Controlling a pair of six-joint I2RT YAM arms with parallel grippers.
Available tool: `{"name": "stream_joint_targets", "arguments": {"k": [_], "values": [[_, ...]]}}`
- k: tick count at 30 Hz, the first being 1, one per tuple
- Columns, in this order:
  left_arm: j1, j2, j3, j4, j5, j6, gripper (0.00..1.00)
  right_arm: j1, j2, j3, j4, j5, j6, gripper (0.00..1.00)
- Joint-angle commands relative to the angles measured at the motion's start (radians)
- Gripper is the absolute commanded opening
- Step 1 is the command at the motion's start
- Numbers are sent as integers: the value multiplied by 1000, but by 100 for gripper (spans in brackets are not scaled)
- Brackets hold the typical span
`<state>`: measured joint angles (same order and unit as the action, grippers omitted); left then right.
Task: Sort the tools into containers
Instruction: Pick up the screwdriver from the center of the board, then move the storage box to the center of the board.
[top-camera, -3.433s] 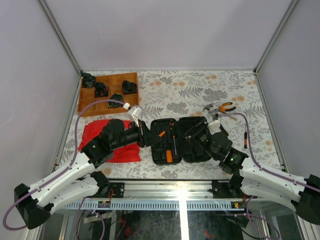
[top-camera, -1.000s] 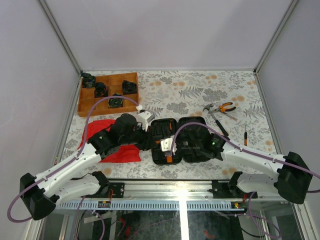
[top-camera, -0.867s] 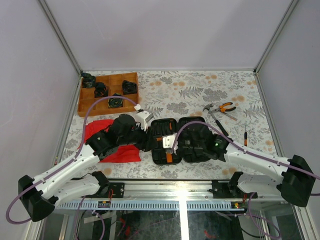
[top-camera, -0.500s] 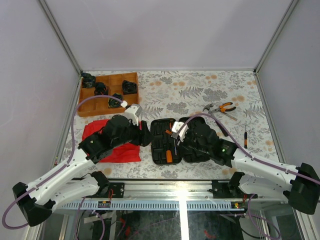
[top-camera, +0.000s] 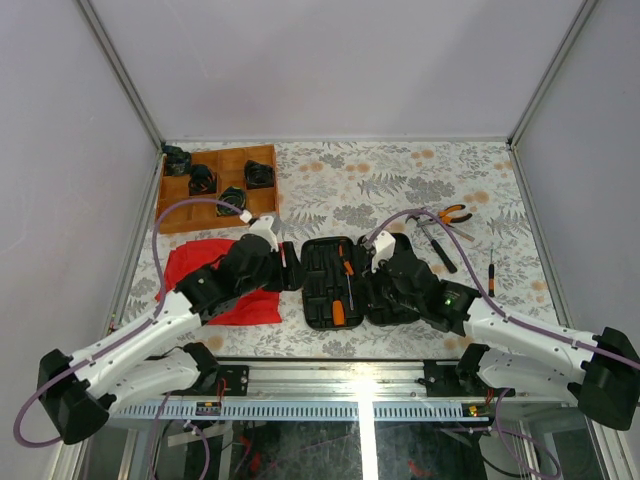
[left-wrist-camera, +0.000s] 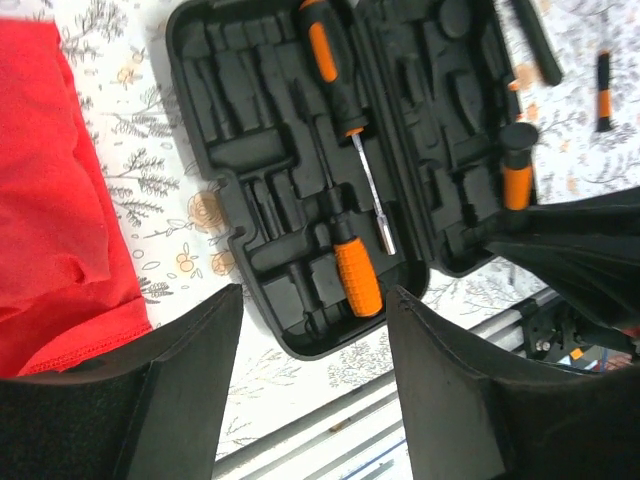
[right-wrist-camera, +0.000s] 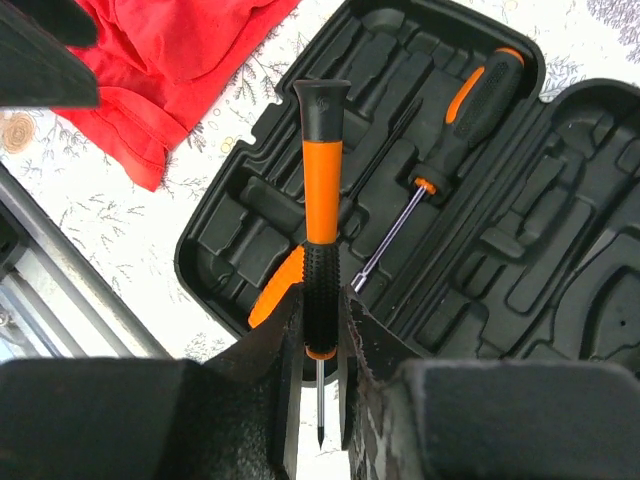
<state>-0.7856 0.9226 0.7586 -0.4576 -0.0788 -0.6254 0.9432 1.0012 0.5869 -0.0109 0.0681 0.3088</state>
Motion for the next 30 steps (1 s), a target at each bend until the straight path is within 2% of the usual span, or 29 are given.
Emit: {"name": "stream_joint_targets", "arguments": {"k": [1, 6, 11, 17, 22, 26, 30], "values": [[17, 41, -56, 121, 6, -51, 58, 0, 11, 82, -67, 25, 118, 0], [55, 131, -121, 233, 111, -38, 57, -1, 62, 119, -101, 42, 200, 0], [74, 284, -136, 300, 231, -33, 52, -1, 73, 78, -26, 8, 239, 0], [68, 398, -131, 344, 320, -12, 53, -2, 70, 71, -25, 14, 244, 0], [42, 426, -136, 367, 333, -33, 53, -2, 53, 65, -48, 36, 244, 0], [-23, 431, -149, 419, 342, -74, 53, -2, 37, 53, -57, 91, 263, 0], [-53, 394, -163, 435, 323, -97, 51, -2, 36, 44, -60, 136, 304, 0]]}}
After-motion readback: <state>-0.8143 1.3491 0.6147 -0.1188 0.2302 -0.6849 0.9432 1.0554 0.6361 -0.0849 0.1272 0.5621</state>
